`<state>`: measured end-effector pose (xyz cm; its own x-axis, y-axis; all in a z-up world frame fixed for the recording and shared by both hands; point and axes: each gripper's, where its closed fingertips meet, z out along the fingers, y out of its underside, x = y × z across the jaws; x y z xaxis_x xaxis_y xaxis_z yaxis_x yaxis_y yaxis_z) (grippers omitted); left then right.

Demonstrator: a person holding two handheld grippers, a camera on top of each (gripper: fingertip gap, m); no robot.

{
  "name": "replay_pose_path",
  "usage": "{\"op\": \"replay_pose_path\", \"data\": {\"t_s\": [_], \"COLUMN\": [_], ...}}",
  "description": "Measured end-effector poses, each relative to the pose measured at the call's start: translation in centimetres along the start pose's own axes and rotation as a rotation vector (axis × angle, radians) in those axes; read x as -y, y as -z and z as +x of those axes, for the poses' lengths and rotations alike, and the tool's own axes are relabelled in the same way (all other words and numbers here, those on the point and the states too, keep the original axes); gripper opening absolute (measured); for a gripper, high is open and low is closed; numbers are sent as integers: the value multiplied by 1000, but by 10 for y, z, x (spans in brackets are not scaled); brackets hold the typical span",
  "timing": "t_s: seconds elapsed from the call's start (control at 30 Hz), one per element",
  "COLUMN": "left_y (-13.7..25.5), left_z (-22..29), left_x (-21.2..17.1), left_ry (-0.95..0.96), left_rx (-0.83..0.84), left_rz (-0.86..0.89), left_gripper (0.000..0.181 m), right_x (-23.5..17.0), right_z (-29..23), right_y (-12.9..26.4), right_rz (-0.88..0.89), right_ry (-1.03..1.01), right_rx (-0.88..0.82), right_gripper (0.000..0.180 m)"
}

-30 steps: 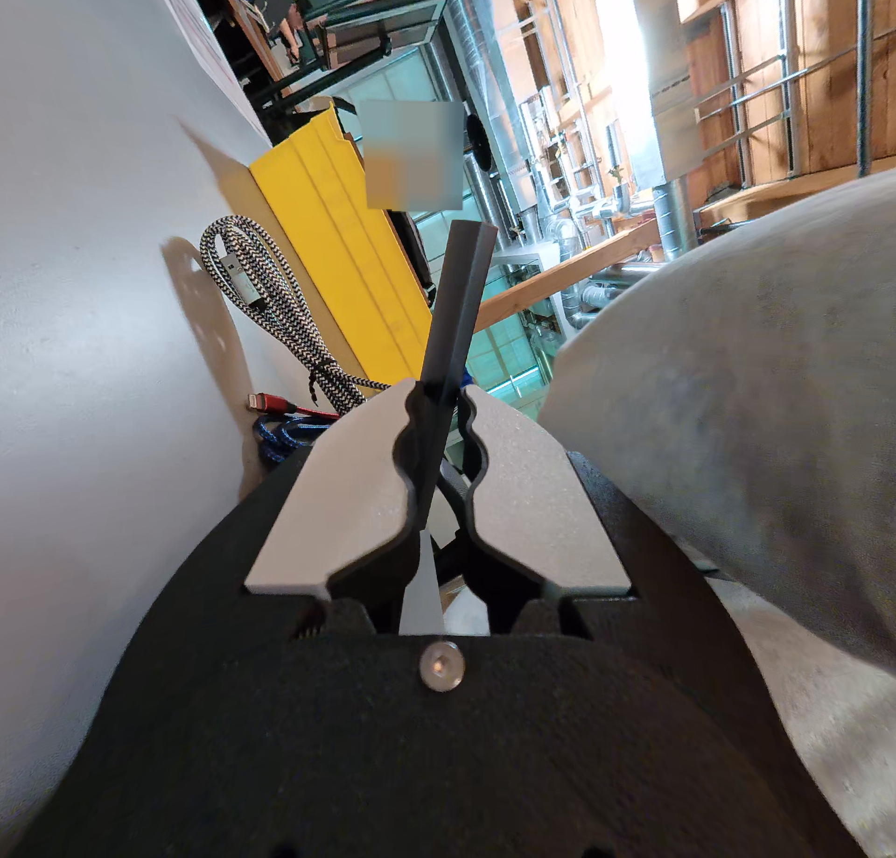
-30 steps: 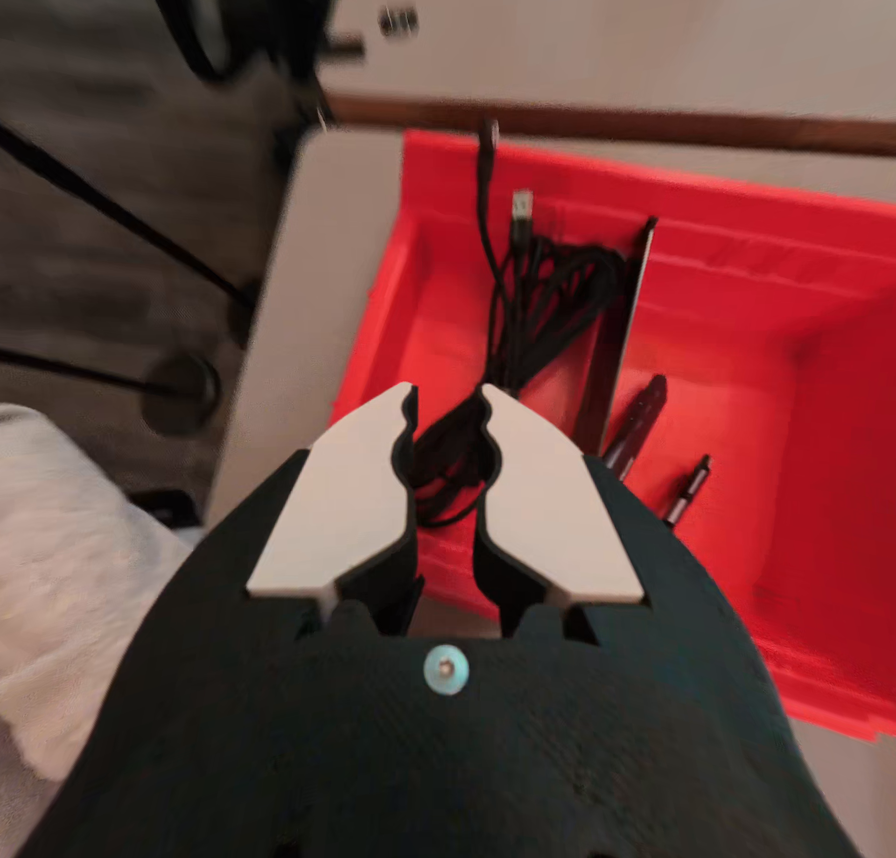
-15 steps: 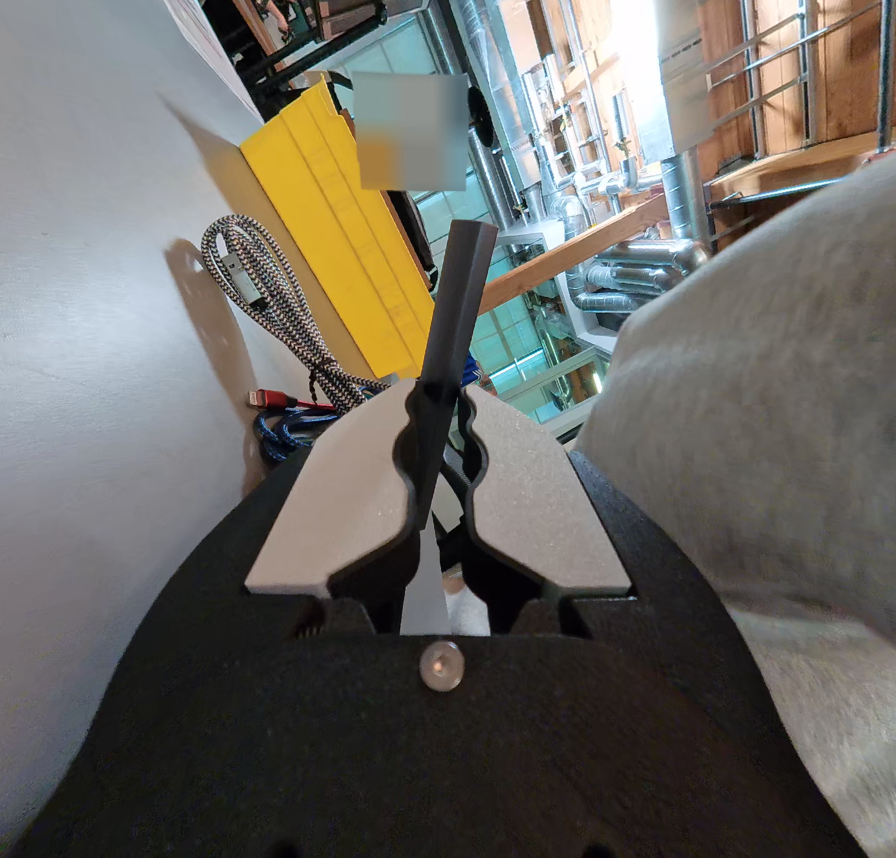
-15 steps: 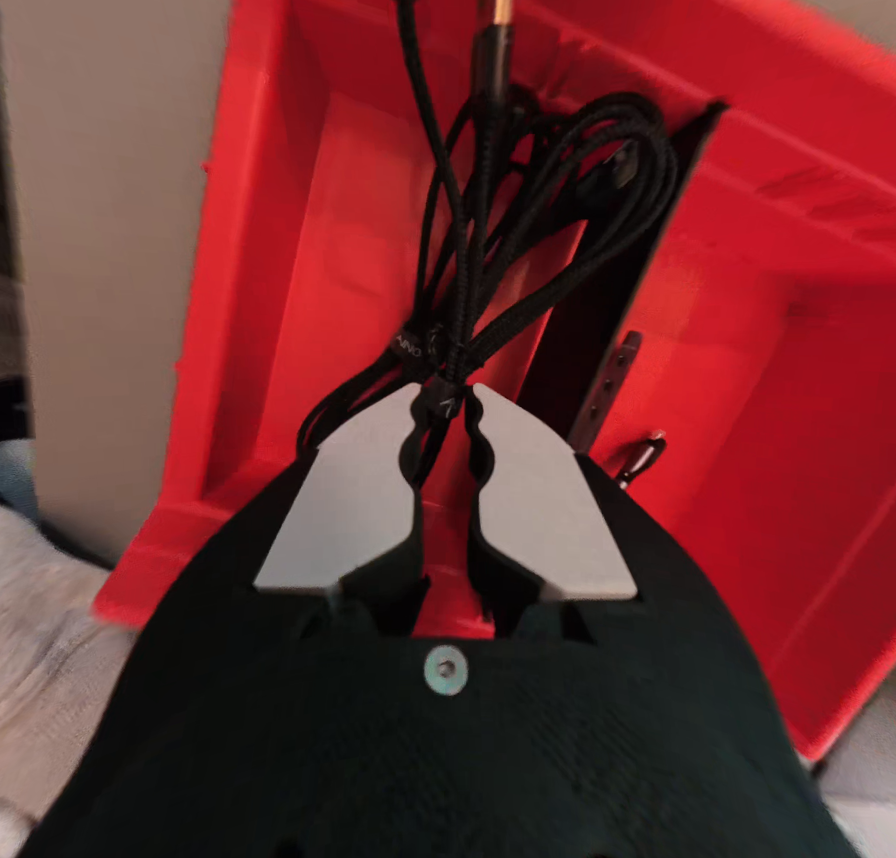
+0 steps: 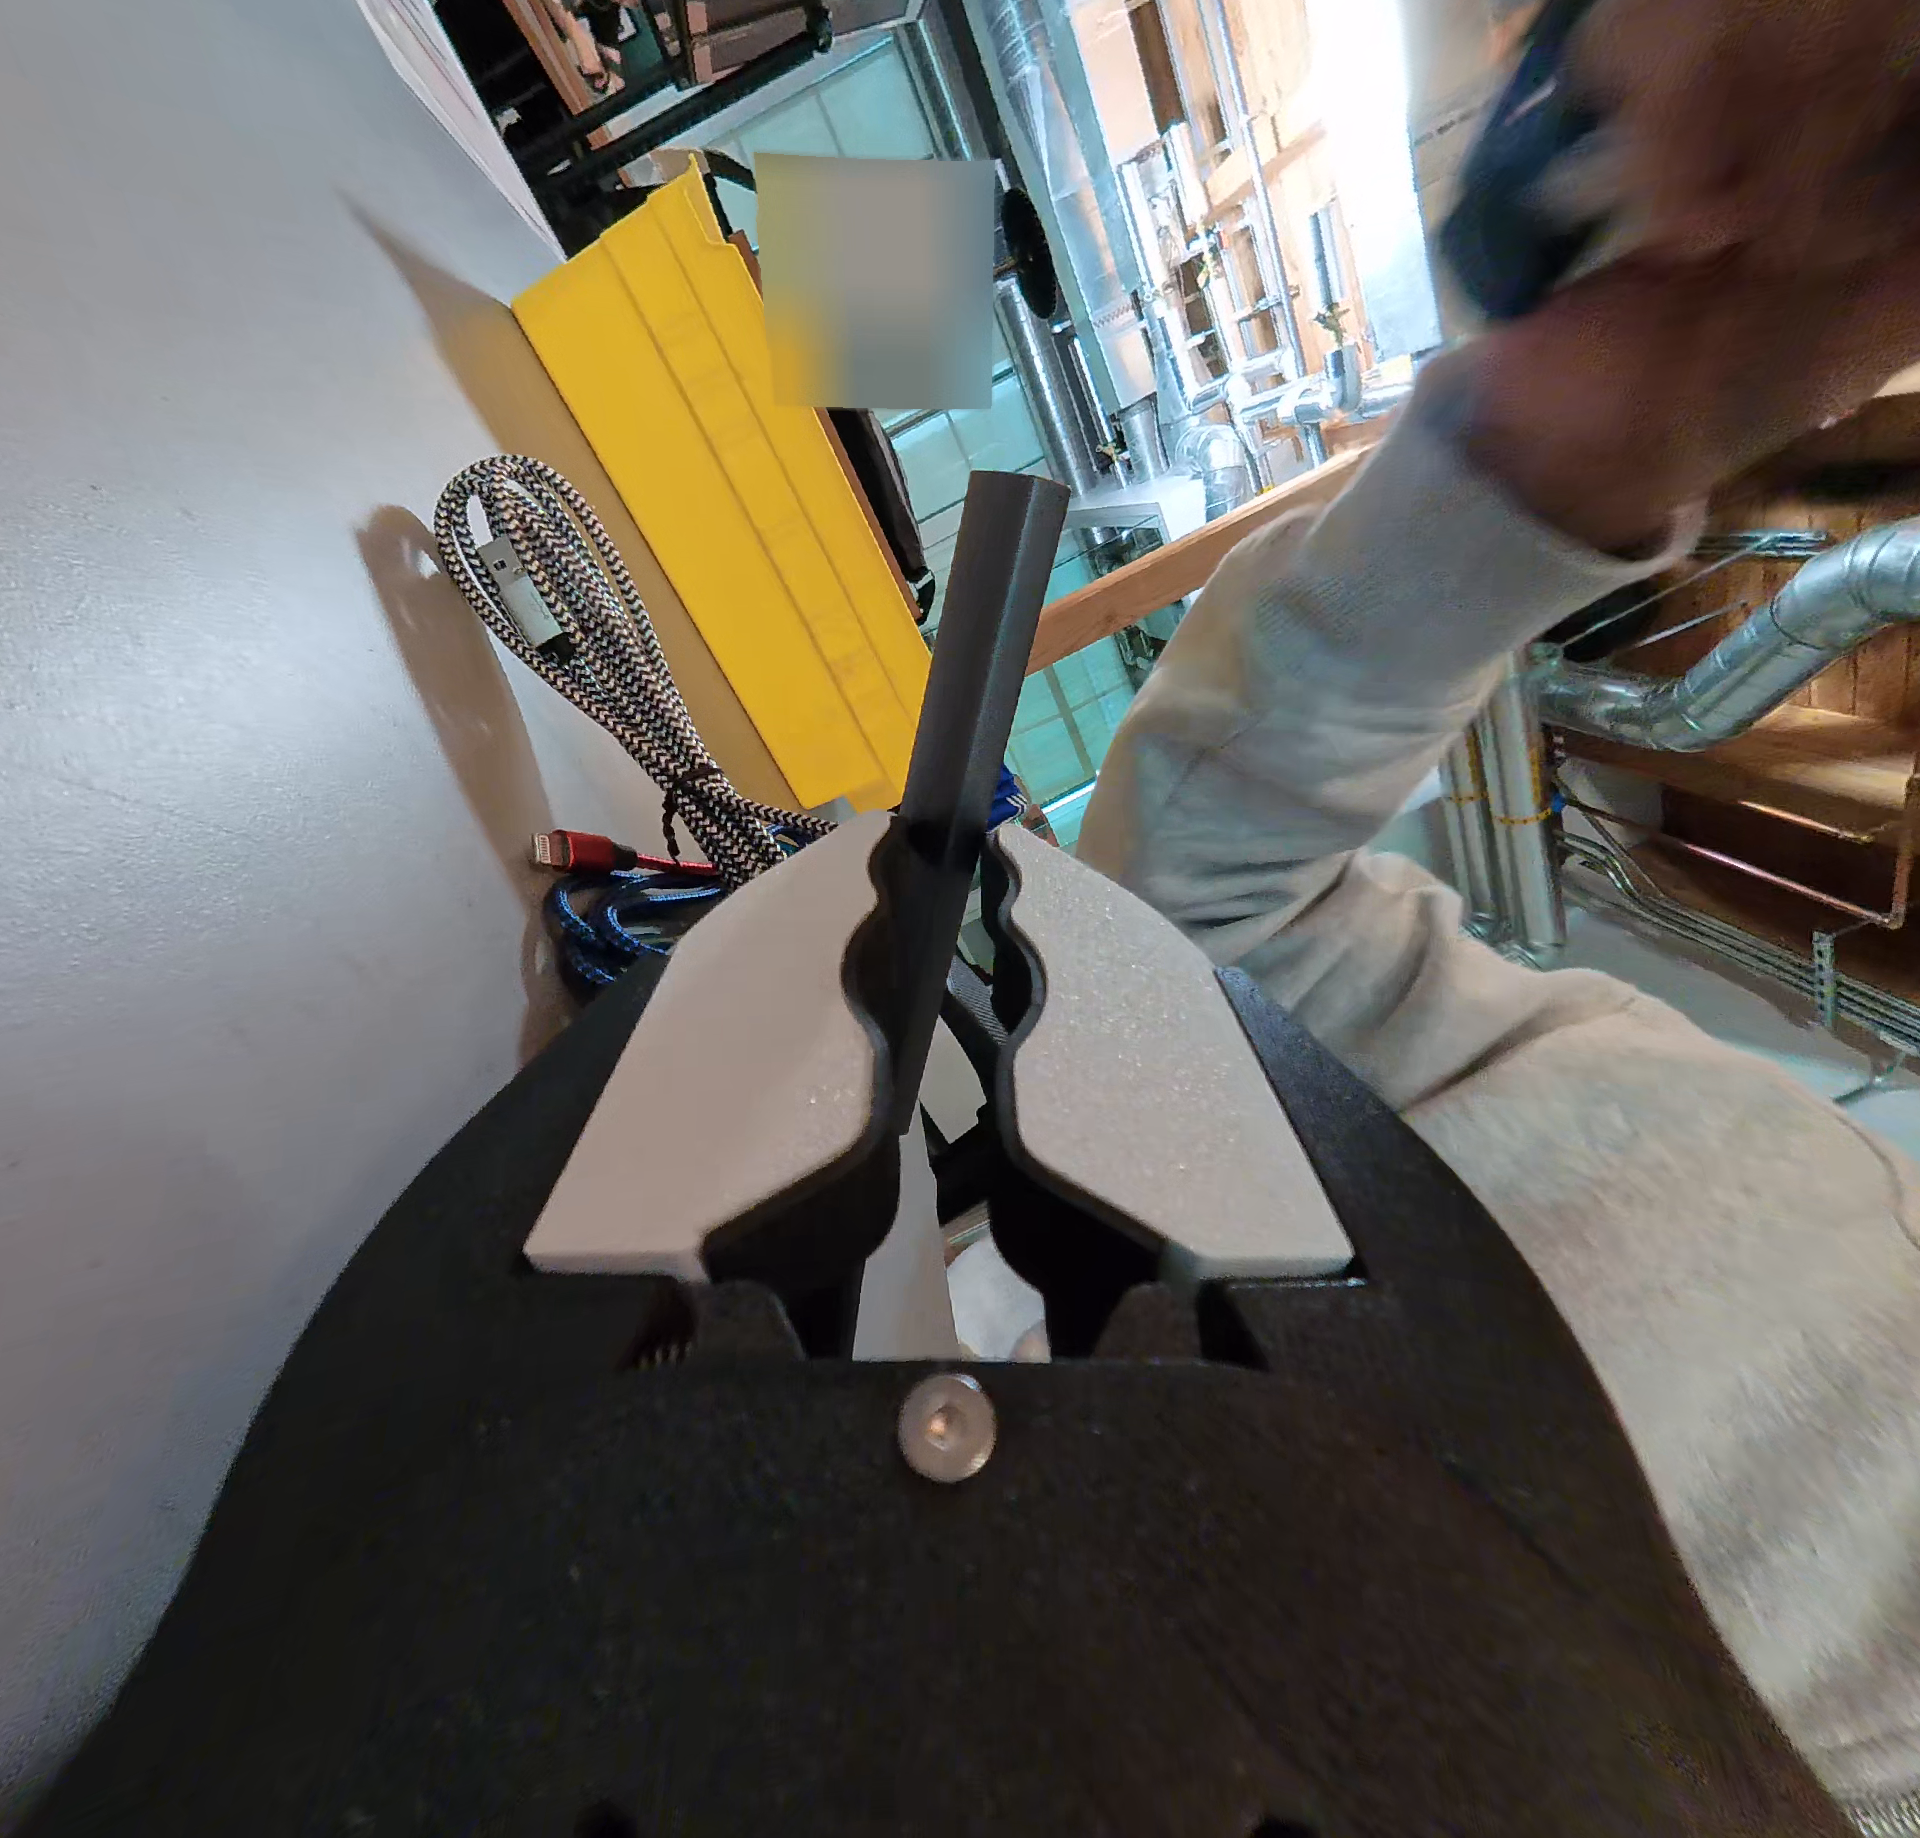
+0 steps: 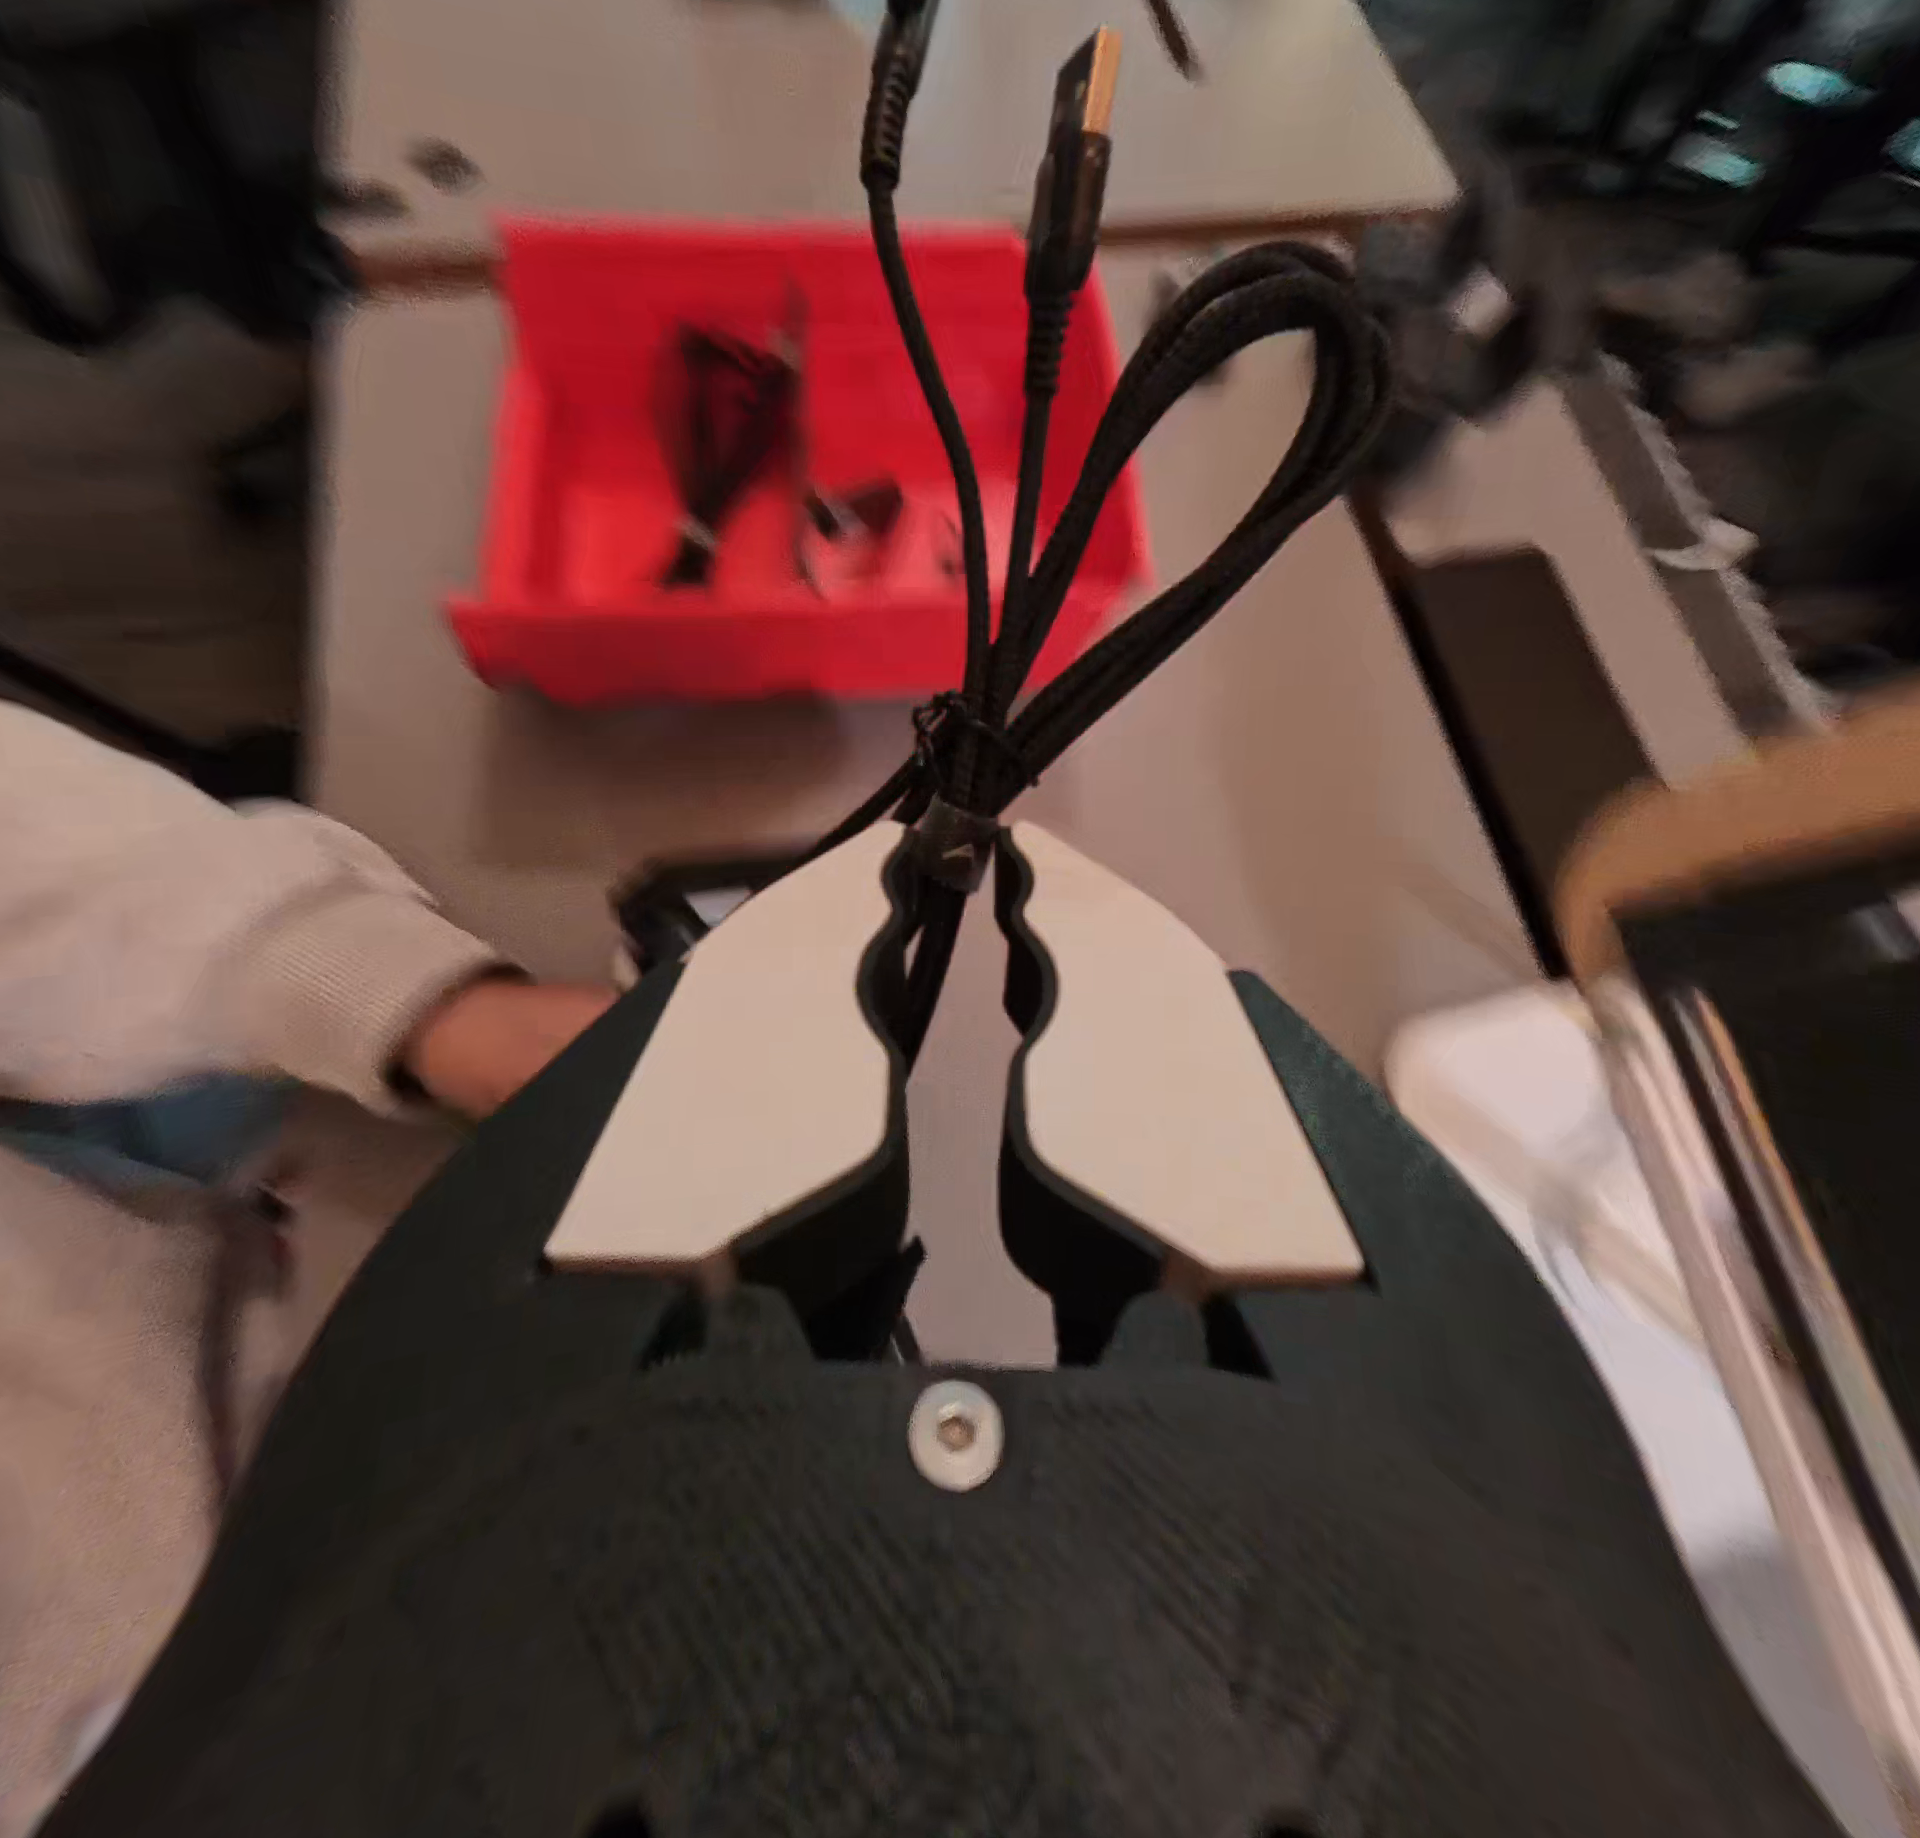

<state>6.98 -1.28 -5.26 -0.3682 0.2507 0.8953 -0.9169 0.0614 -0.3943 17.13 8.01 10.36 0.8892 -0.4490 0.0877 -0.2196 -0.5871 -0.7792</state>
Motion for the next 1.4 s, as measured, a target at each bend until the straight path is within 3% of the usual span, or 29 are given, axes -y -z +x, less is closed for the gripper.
{"op": "replay_pose_path", "data": {"t_s": [0.1, 0.27, 0.5, 0.83, 1.07, 1.17, 1.4], "left_y": [-1, -4, -5, -5, -6, -6, -3], "left_z": [-1, -4, -6, -6, -6, -4, -1], "left_x": [1, 1, 3, 4, 2, 1, -5], "left_ry": [8, 4, 3, 18, 3, -5, -46], "left_rx": [0, 14, 24, 15, 13, 5, 19], "left_rz": [4, -11, 2, 0, -14, -22, -26], "left_gripper": [12, 13, 12, 12, 13, 13, 11], "right_x": [-87, -199, -283, -318, -272, -260, -249], "right_z": [22, 35, 36, 42, 45, 41, 40], "right_y": [35, 73, 89, 90, 96, 77, 5], "right_rz": [-146, -272, -343, -387, -158, -104, -167], "right_ry": [4, -122, -203, -213, -182, -115, -72], "right_rx": [-186, -311, -359, -387, -404, -385, -249], "right_gripper": [14, 15, 15, 18, 24, 18, 26]}}
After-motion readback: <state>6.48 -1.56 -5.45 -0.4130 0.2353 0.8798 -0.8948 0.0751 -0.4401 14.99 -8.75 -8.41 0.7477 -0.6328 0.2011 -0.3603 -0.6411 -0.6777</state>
